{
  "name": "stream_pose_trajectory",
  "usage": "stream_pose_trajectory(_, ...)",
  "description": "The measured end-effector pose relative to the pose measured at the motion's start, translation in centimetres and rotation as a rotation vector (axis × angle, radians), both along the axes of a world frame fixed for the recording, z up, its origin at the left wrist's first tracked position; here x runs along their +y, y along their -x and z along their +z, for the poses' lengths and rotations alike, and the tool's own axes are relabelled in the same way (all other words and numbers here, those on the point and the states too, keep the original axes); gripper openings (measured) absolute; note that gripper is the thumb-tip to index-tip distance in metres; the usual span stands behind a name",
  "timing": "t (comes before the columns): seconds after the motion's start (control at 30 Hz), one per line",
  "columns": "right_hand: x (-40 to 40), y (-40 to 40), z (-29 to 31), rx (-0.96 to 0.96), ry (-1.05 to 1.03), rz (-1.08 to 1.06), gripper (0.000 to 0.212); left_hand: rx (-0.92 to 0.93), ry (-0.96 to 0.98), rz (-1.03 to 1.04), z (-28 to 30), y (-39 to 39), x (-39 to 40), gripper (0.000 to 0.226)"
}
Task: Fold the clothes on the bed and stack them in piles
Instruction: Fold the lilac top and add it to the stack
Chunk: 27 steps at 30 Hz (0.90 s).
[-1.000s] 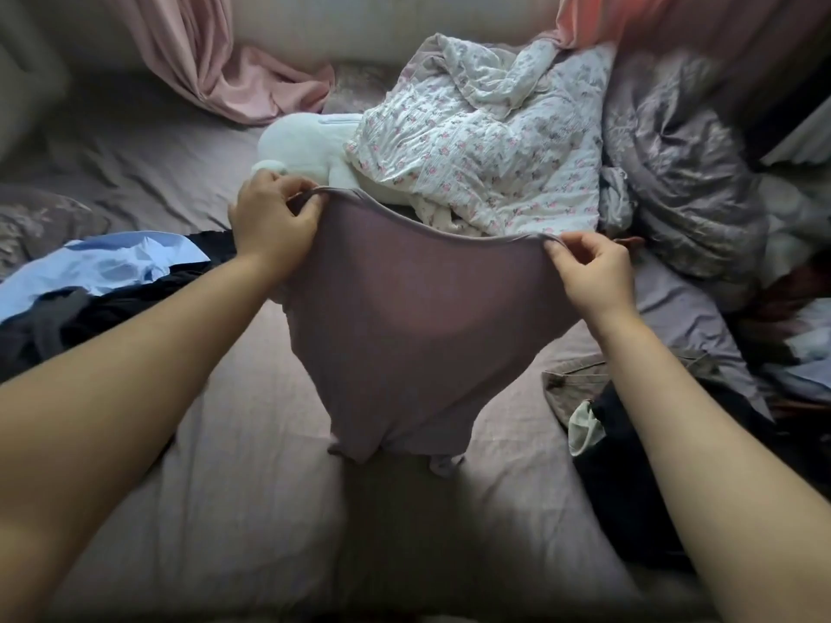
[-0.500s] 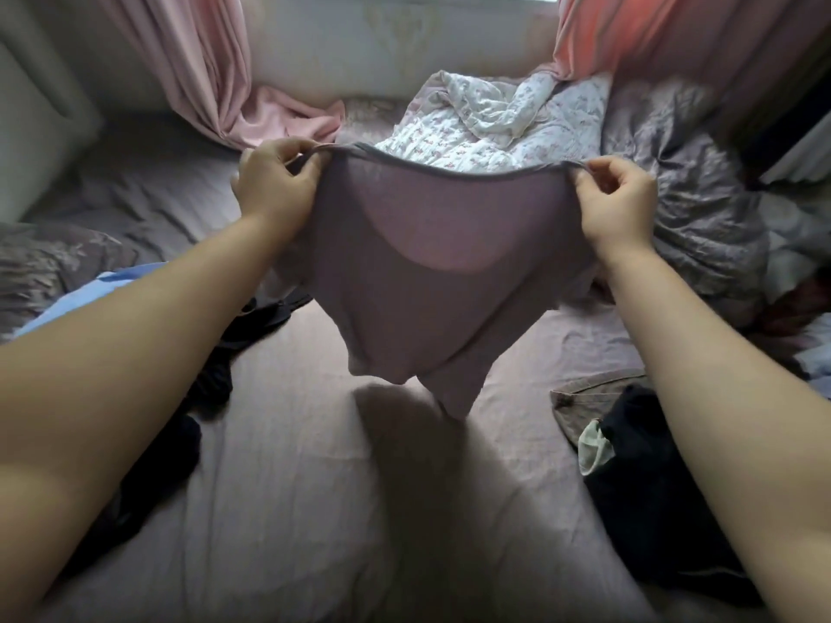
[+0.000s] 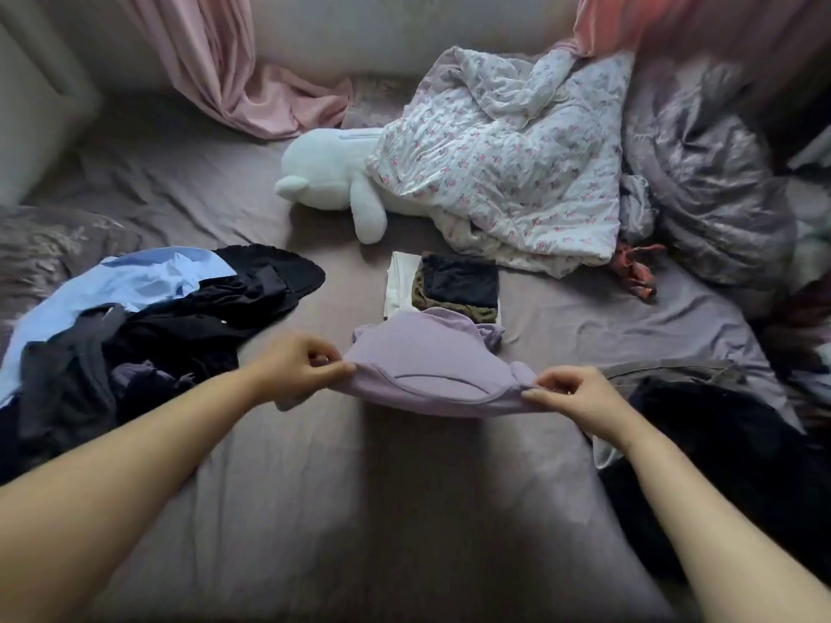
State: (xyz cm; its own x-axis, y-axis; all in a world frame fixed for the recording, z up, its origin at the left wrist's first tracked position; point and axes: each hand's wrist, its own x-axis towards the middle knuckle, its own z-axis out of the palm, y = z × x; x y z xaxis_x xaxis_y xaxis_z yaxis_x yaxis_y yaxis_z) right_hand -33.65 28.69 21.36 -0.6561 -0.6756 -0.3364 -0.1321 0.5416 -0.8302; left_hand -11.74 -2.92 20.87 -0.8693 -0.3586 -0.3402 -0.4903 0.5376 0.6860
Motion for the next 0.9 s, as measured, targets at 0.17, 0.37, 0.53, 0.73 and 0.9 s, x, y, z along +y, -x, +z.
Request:
stream_pose_trajectory(0.17,2.6,-4.6,-9.0,-0.185,-0.194,-0.053,0.011,-0.264,-0.074,-0.102,-9.0,-2.8,3.0,0.012)
stream_pose_trajectory(0.37,5.6,-9.3,-16.6,-0.349,-0.450,0.051,0.013,-0.517,0.000,-0.312,-16.9,-5.6,7.1,0.023)
stream_pose_trajectory(0.53,6.0,-10.3,-19.7,-0.346,-0.621,0.183,0.022,-0.646,0.091,-0.468,-19.7,-7.2,9.1,0.026)
stream_pose_trajectory(0.73,5.1,-10.0,-22.7,-0.338,-0.870,0.461,0.015,-0.712,0.060,-0.471,-22.4,-9.0,10.0,0.026)
stream_pose_trajectory(0.9,5.1,-12.3,-26.5,-0.268,-0.876,0.403,0.025,-0.772,0.127,-0.538,-25.5,-10.1,12.4,0.029)
